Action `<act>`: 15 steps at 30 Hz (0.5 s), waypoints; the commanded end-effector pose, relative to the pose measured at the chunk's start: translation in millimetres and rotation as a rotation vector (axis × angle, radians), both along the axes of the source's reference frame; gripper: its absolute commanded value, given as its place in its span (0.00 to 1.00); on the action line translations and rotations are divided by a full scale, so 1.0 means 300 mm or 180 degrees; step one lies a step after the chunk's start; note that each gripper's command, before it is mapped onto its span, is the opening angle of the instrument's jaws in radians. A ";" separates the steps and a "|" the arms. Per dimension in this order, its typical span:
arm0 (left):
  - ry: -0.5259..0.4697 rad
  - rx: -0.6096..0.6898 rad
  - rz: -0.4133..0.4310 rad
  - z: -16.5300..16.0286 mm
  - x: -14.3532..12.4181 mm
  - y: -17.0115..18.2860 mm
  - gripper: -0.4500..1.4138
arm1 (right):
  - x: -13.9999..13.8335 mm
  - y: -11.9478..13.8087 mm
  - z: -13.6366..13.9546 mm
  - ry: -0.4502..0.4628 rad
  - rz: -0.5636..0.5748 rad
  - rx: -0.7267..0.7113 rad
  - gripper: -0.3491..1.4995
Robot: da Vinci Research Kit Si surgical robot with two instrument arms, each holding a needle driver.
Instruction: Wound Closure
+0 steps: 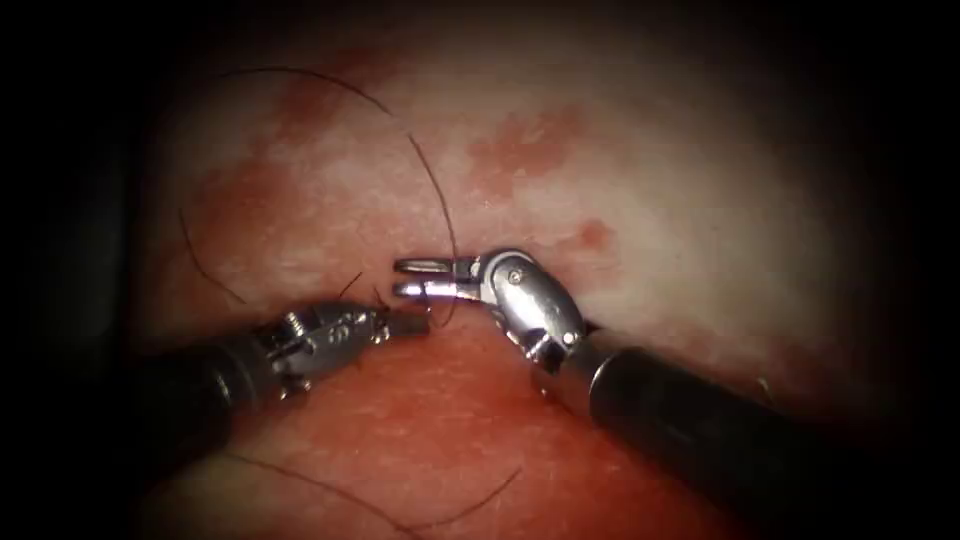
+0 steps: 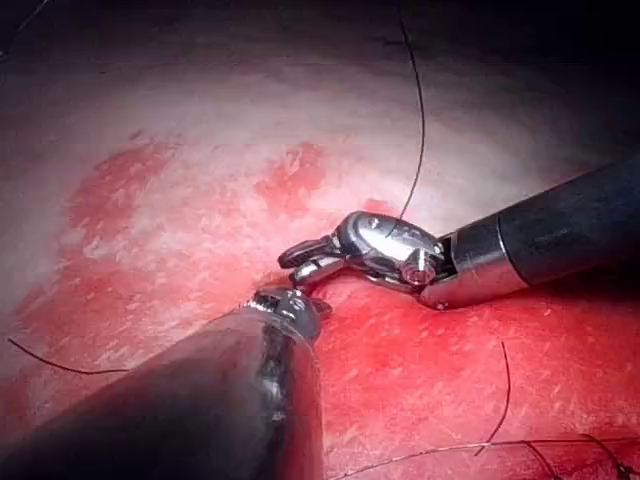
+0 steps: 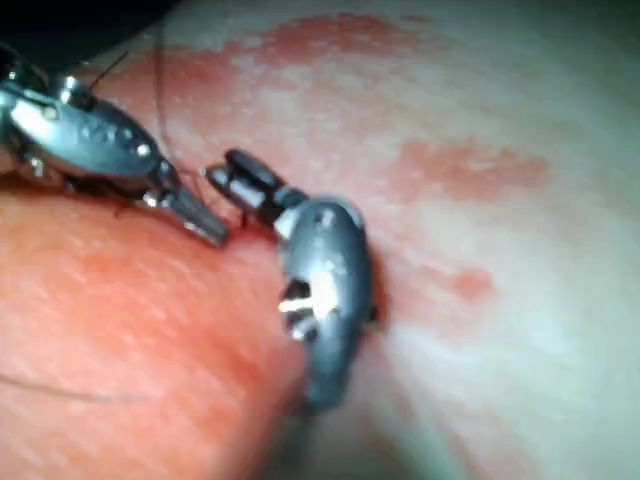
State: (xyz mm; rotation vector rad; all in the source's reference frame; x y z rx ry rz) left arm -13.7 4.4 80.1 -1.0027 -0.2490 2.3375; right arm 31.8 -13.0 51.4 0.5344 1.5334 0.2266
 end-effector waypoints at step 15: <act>0.0020 0.0014 0.0027 0.002 -0.0020 -0.001 0.00 | 0.0030 -0.0044 0.0017 -0.0188 -0.0193 0.1012 0.00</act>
